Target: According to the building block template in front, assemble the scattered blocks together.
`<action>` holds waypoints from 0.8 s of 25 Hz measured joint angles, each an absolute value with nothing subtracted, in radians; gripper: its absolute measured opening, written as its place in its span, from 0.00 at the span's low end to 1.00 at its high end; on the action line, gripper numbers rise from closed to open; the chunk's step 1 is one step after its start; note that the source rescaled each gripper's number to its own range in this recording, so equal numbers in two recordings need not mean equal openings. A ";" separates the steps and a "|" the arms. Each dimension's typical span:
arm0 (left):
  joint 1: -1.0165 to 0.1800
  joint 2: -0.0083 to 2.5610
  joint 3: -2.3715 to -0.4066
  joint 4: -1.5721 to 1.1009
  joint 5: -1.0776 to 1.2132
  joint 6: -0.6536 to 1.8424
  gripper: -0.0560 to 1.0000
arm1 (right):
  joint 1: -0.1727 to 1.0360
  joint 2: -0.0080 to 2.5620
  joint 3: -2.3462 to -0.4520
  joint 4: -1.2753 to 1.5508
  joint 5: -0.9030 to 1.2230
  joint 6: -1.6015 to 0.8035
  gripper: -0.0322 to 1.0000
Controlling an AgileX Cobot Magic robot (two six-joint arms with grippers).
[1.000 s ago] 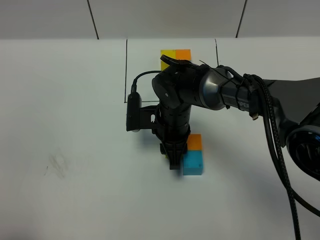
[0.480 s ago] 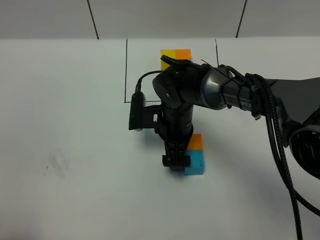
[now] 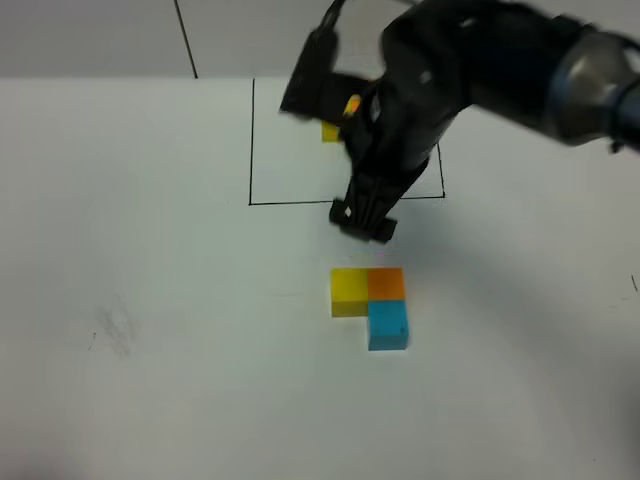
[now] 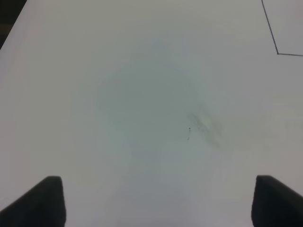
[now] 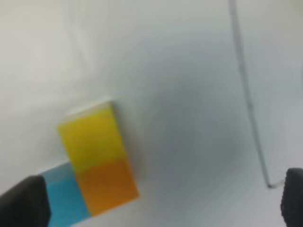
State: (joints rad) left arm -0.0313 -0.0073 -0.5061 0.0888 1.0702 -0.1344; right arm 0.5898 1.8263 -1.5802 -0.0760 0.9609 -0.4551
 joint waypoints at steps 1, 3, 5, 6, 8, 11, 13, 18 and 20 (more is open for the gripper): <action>-0.031 -0.007 -0.506 0.089 1.070 -0.134 0.70 | 0.535 1.784 -1.580 -0.086 0.962 -0.420 1.00; -0.031 -0.007 -0.506 0.089 1.070 -0.134 0.70 | 0.404 1.717 -1.580 -0.117 0.984 -0.342 1.00; -0.031 -0.007 -0.506 0.089 1.070 -0.134 0.70 | 0.281 1.674 -1.580 -0.160 1.040 -0.307 1.00; -0.031 -0.007 -0.506 0.089 1.070 -0.134 0.70 | 0.220 1.656 -1.580 -0.180 1.077 -0.301 1.00; -0.031 -0.007 -0.506 0.089 1.070 -0.134 0.70 | 0.127 1.617 -1.578 -0.201 1.134 -0.295 1.00; -0.031 -0.007 -0.506 0.089 1.070 -0.134 0.70 | 0.017 1.534 -1.577 -0.221 1.187 -0.291 1.00; -0.031 -0.007 -0.506 0.089 1.070 -0.134 0.70 | -0.042 1.455 -1.574 -0.232 1.204 -0.287 1.00; -0.031 -0.007 -0.506 0.089 1.070 -0.134 0.70 | -0.106 1.187 -1.432 -0.248 1.184 -0.271 1.00; -0.031 -0.007 -0.506 0.089 1.070 -0.134 0.70 | -0.108 1.054 -1.318 -0.256 1.134 -0.267 1.00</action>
State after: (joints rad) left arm -0.0313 -0.0073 -0.5061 0.0888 1.0702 -0.1344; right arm -0.1080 1.0544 -1.3183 -0.2557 1.1336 -0.2668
